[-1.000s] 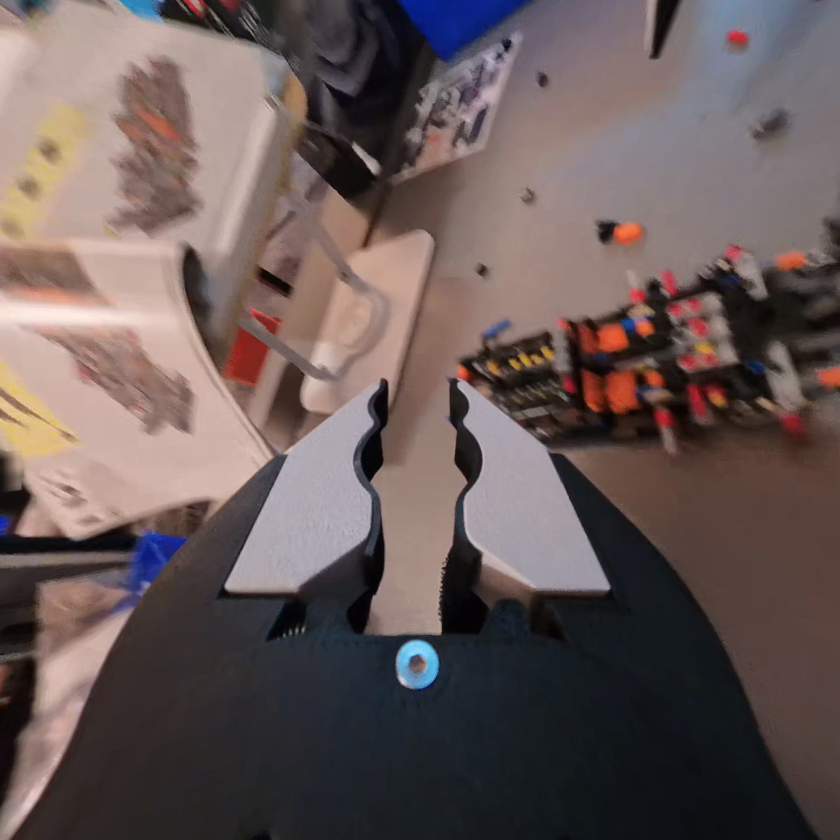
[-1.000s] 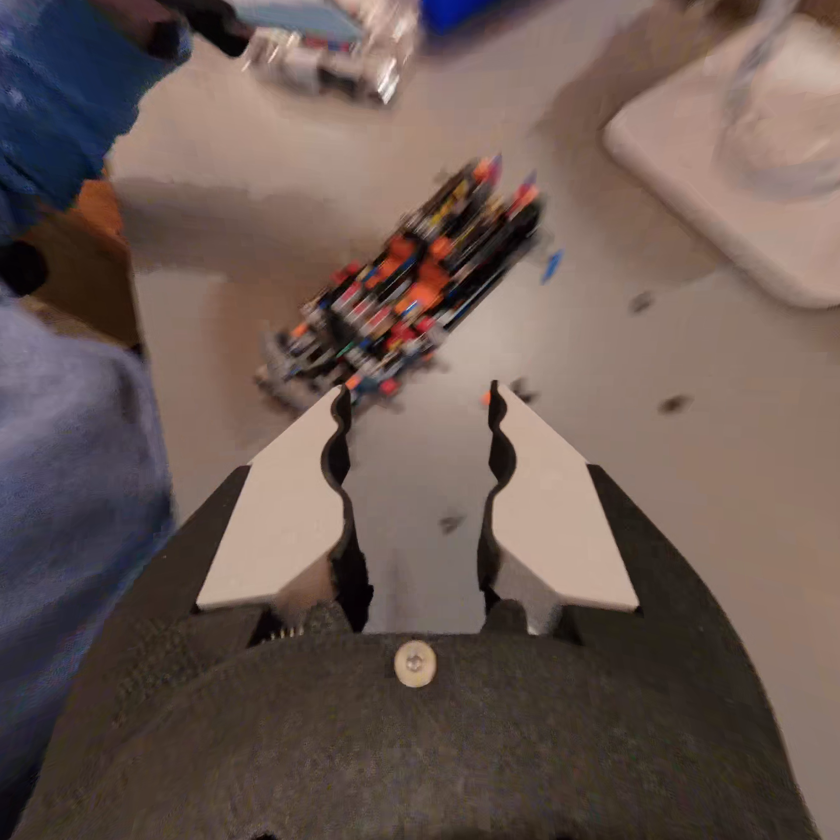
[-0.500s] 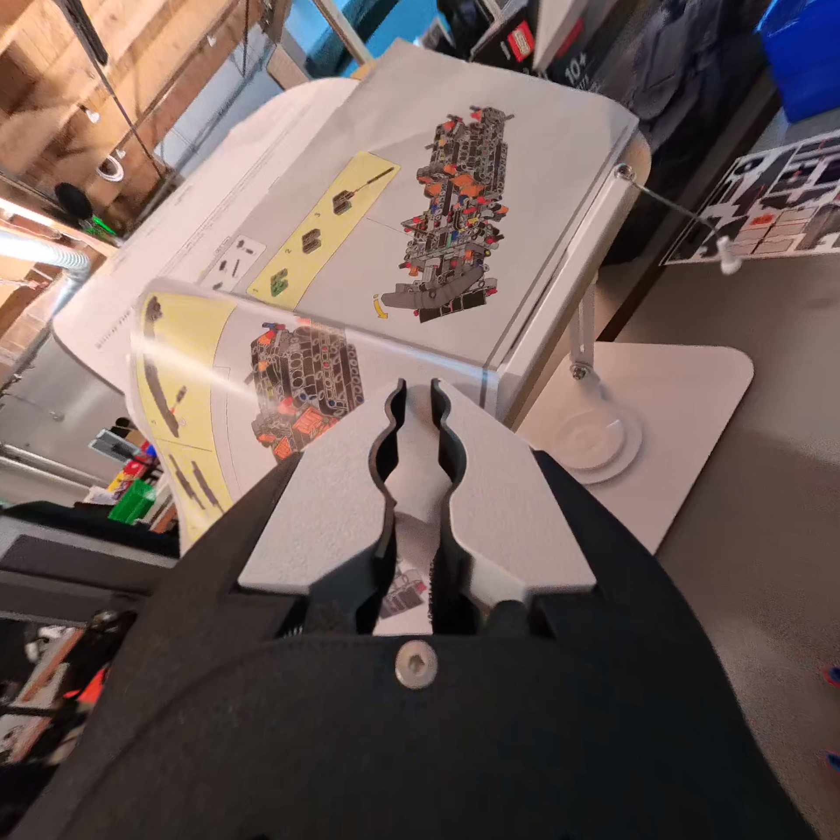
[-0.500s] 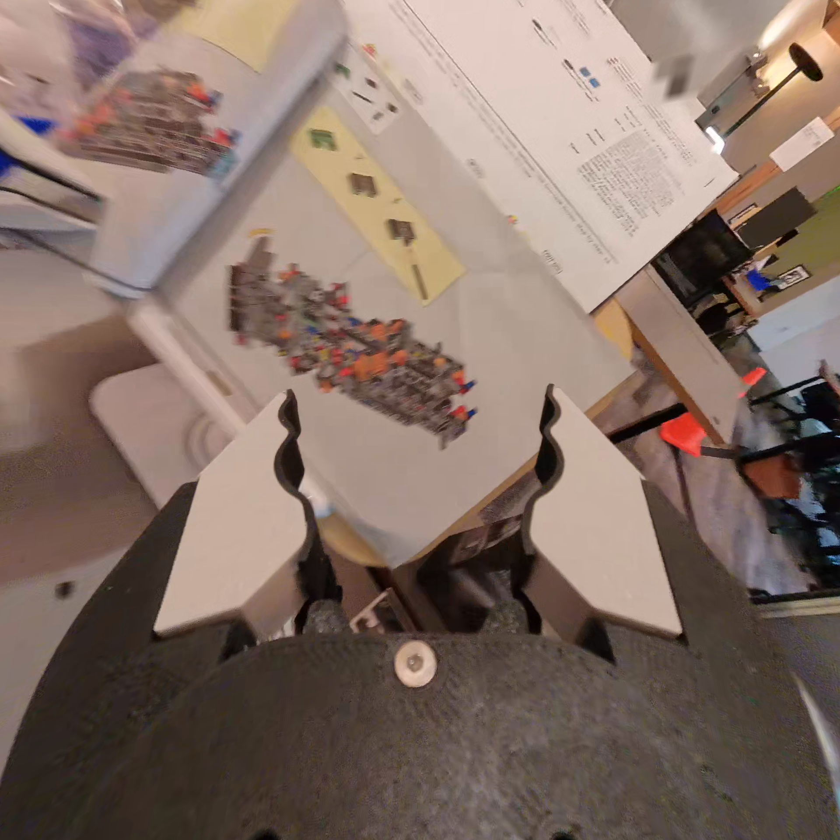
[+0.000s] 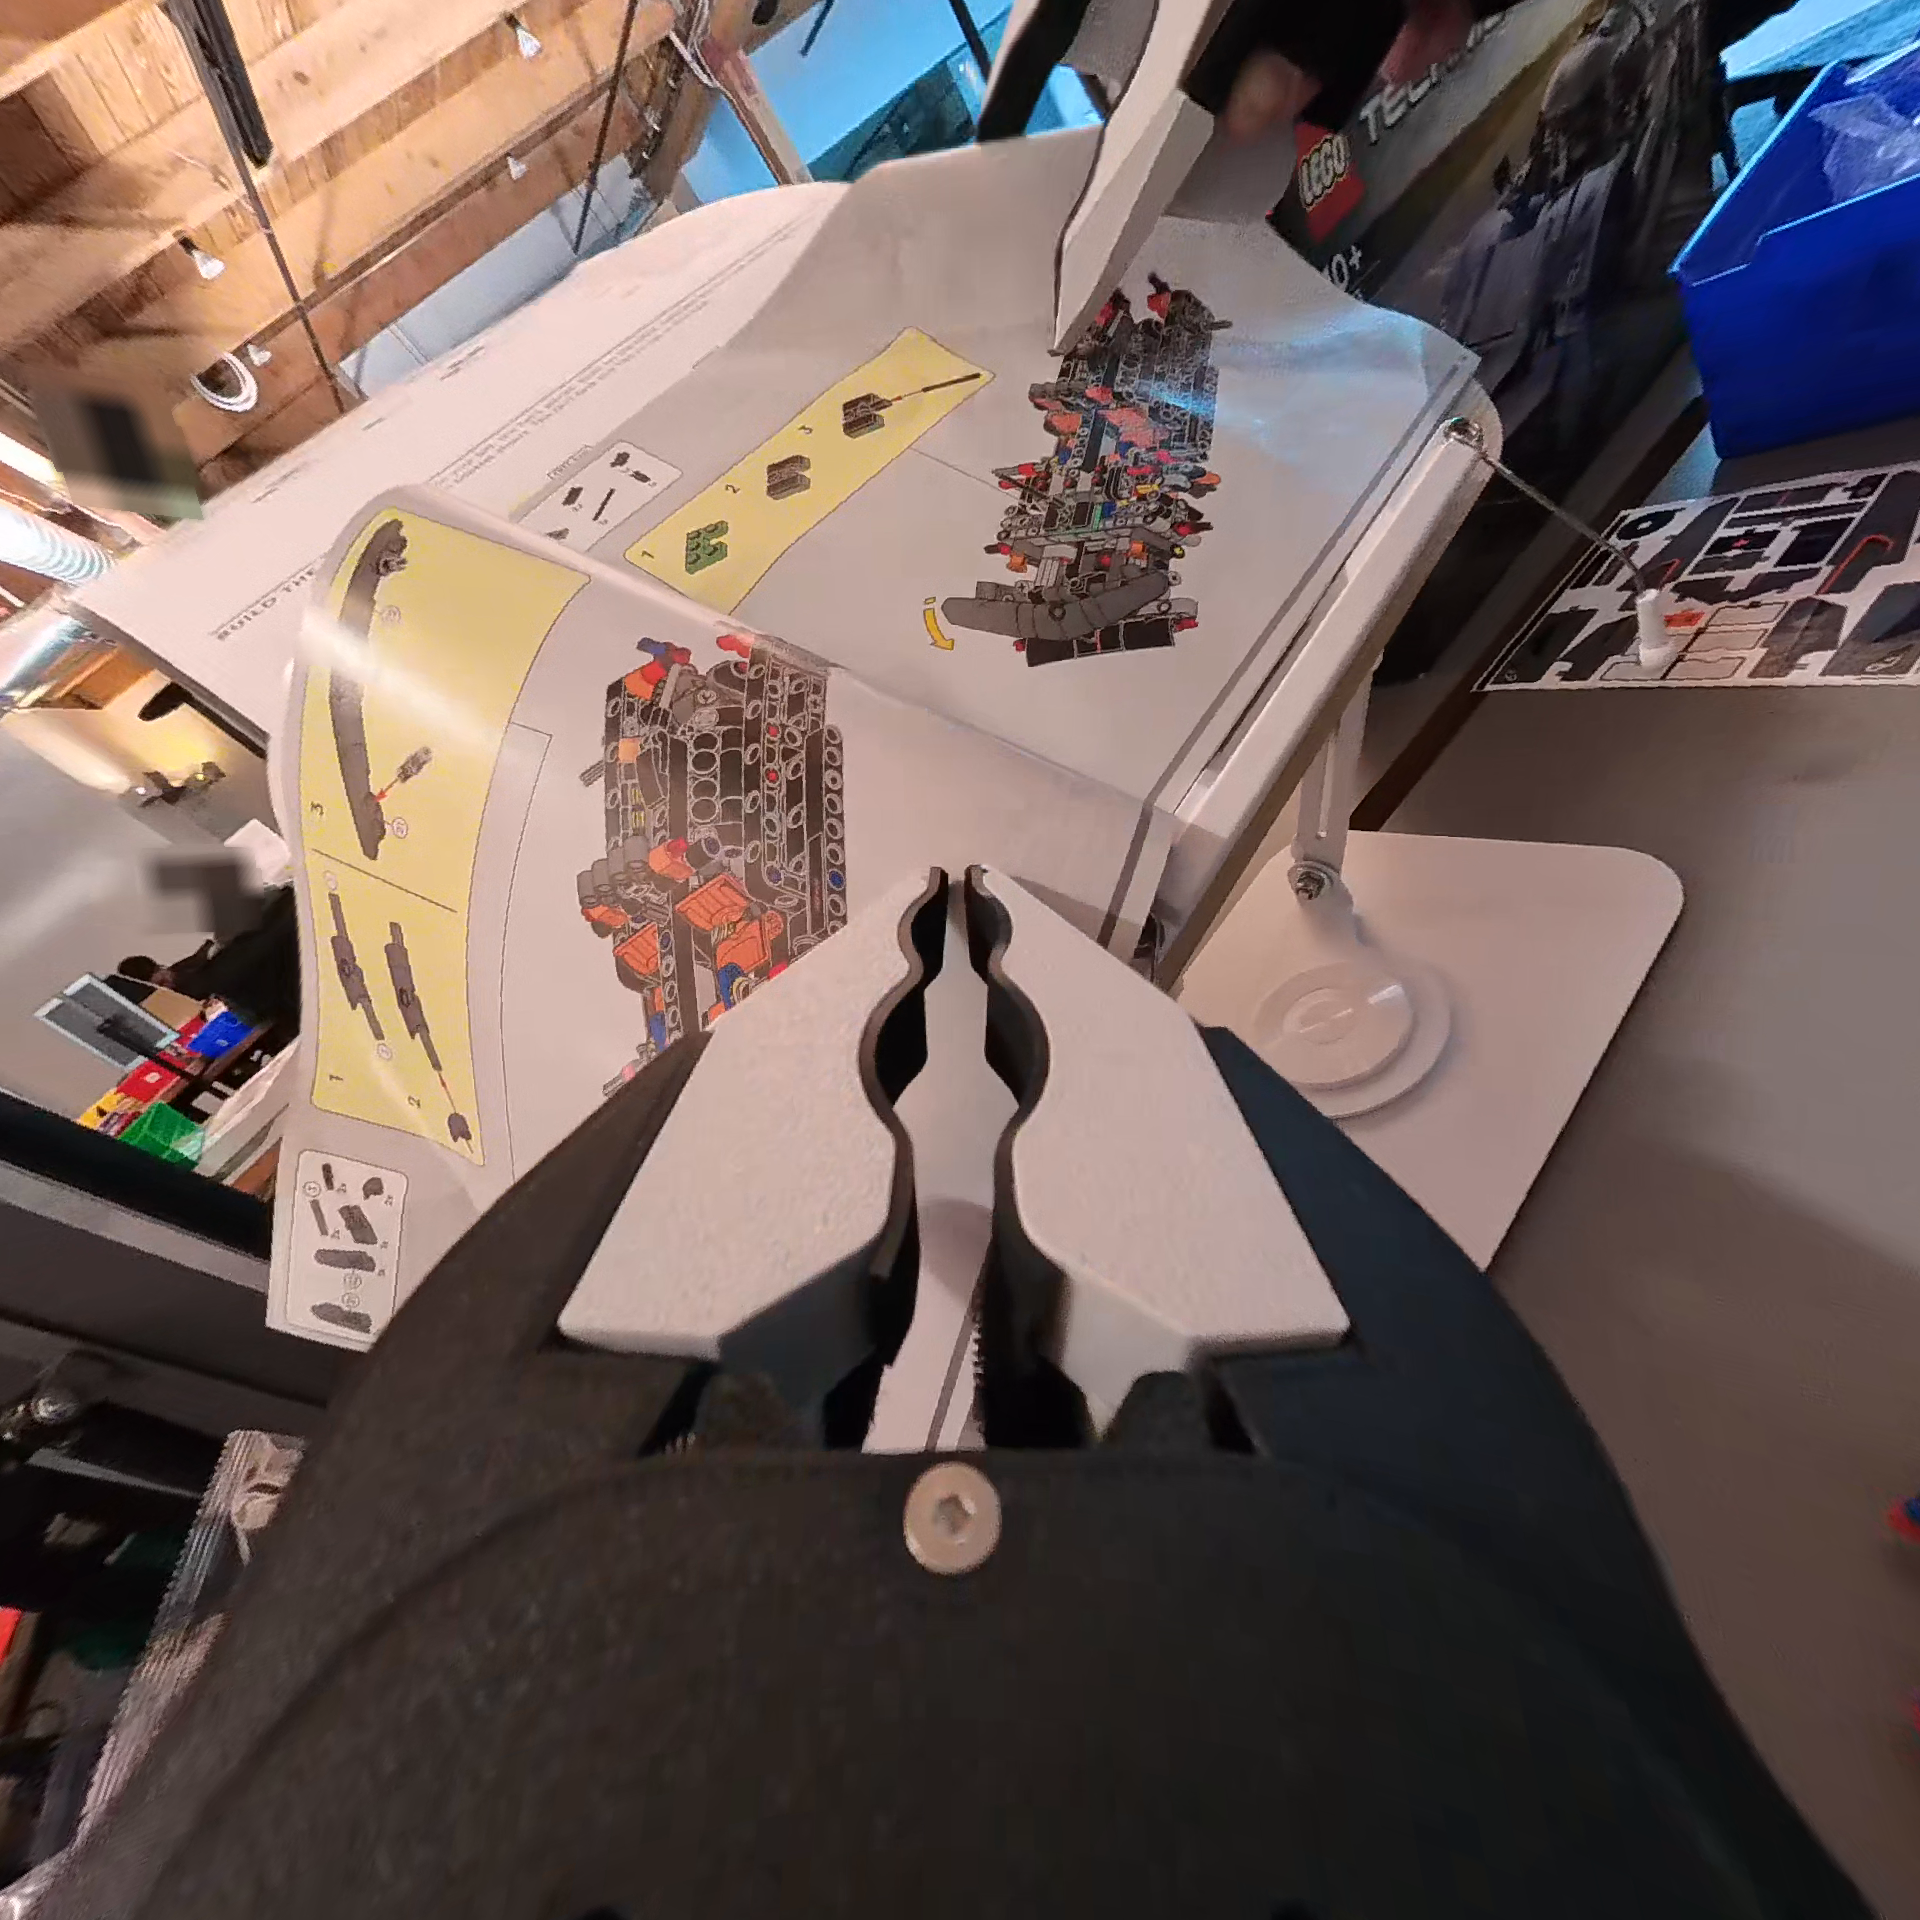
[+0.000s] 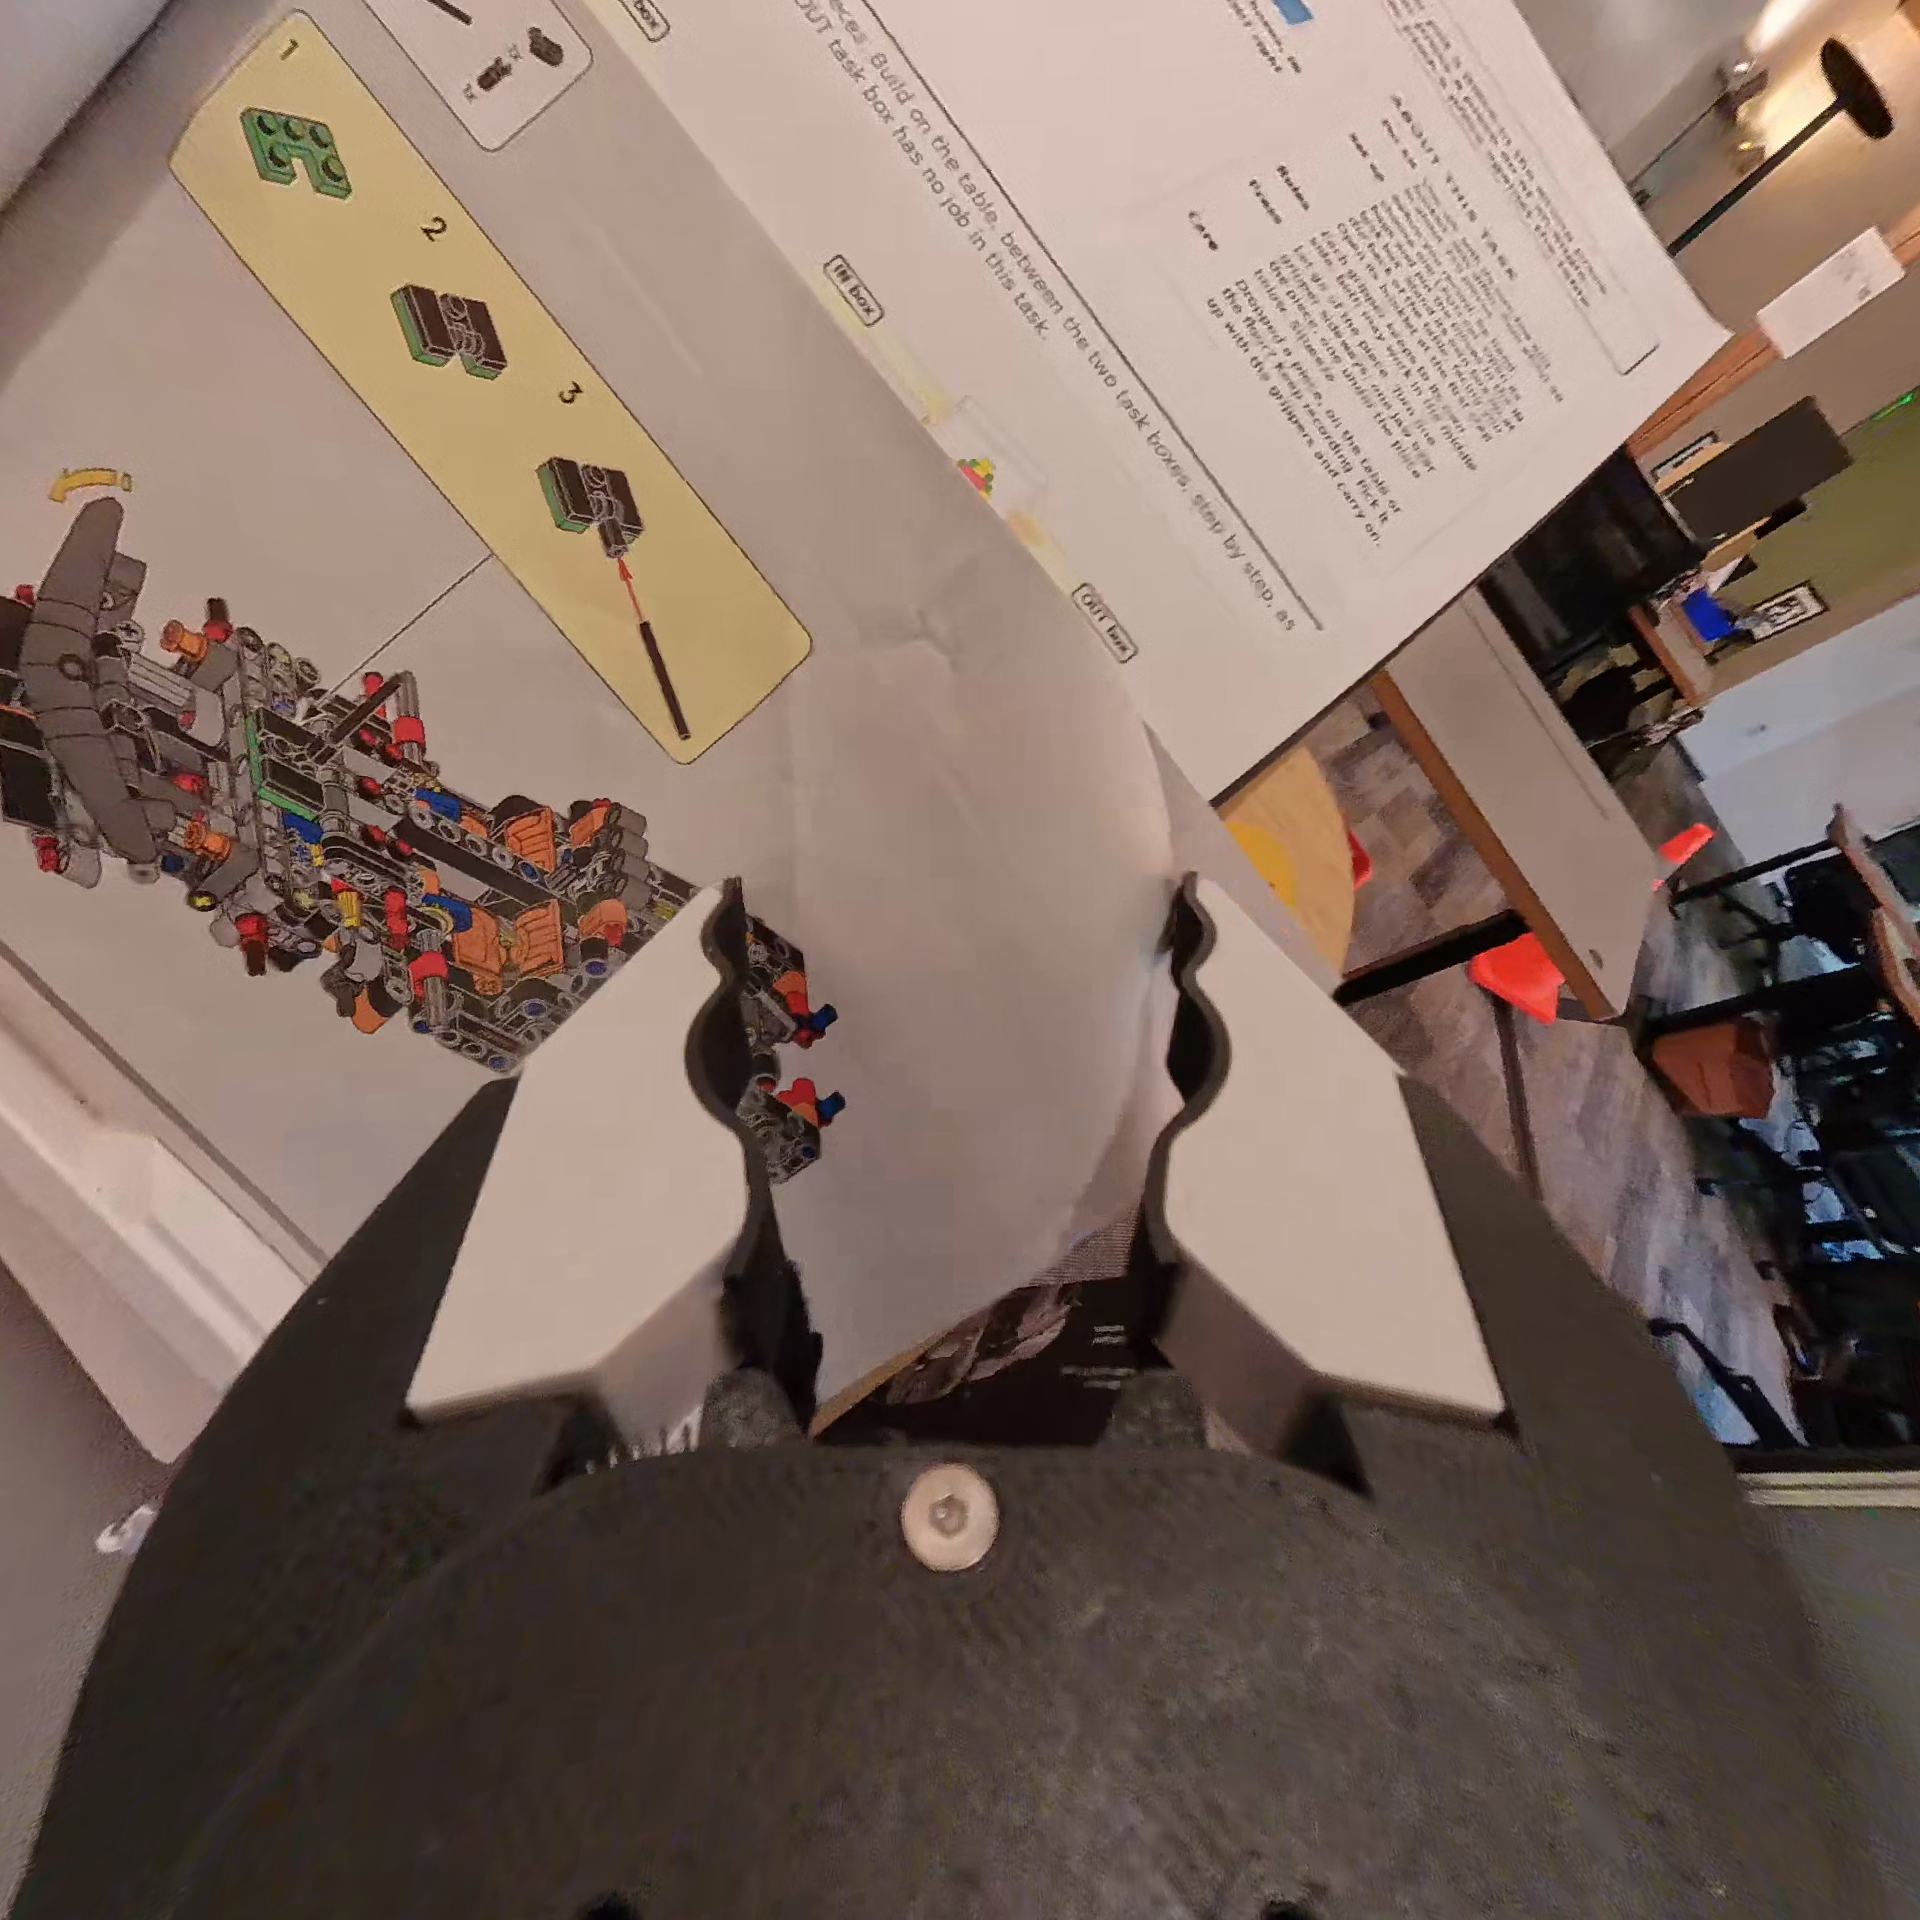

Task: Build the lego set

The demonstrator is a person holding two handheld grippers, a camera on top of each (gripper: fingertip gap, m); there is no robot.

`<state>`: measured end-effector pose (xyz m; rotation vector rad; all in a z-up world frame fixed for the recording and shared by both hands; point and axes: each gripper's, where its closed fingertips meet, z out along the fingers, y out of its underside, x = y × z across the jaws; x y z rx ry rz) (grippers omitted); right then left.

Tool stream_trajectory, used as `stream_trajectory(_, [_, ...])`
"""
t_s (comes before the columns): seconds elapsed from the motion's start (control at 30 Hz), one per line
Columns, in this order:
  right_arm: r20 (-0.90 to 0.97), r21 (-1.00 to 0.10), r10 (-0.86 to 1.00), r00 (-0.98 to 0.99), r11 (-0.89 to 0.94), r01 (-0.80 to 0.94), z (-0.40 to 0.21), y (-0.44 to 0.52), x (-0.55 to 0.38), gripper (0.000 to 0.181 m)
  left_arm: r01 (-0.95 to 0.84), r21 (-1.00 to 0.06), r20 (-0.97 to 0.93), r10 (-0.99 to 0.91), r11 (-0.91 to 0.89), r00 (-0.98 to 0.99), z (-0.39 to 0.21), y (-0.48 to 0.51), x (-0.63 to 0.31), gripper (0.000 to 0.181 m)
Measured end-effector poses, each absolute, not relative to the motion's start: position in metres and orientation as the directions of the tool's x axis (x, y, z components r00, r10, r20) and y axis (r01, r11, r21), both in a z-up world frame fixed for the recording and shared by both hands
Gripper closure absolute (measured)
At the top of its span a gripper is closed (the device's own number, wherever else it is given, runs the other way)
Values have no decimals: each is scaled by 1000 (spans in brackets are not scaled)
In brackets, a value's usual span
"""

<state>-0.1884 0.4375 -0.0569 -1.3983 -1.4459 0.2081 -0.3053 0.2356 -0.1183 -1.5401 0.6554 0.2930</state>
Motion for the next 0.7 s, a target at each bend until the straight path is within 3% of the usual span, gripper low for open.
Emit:
stream_trajectory(0.17, [597,-699,758,264,329,635,-54,435,-183,112,-583,-811,-576,-216,35,788,-119,235,-304,180])
stream_trajectory(0.3, [687,-621,695,212,410,668,-47,423,-176,178,-588,-808,-580,-216,31,785,-119,234,-304,180])
stream_trajectory(0.5, [452,-670,891,50,302,678,-54,370,-182,181,-580,-813,-573,-228,40,787,-115,229,-305,176])
stream_trajectory(0.63, [70,-835,986,-153,142,532,-17,282,-218,181,-535,-842,-535,-236,72,811,-95,218,-307,148])
stream_trajectory(0.7, [-9,-865,977,-213,100,493,1,253,-244,181,-473,-873,-485,-289,118,825,-78,204,-297,124])
